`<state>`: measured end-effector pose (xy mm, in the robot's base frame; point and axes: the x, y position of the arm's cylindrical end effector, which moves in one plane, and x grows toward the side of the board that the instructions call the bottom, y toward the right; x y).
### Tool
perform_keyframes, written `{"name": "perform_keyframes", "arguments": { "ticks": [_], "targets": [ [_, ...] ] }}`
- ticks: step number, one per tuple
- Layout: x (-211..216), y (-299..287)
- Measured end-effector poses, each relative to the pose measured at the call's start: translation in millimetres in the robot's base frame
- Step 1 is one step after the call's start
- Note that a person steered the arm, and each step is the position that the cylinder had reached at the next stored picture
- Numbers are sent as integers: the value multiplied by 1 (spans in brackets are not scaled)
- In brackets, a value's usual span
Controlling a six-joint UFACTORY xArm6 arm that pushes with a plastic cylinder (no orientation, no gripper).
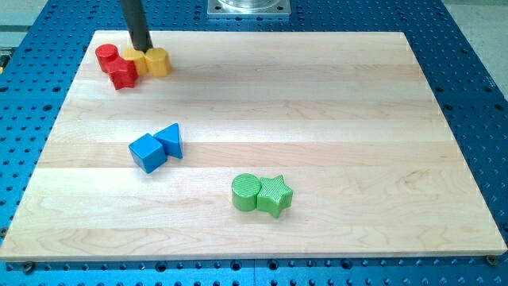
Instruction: Push yellow blocks to the center of the board
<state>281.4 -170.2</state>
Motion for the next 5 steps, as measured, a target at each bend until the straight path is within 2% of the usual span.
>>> {"name": "perform_keyframes", "arguments": {
  "ticks": [1,2,3,4,5],
  "targets": [
    [32,25],
    [-6,43],
    [-49,-14],
    [-38,-75],
    [9,-35]
  ]
}}
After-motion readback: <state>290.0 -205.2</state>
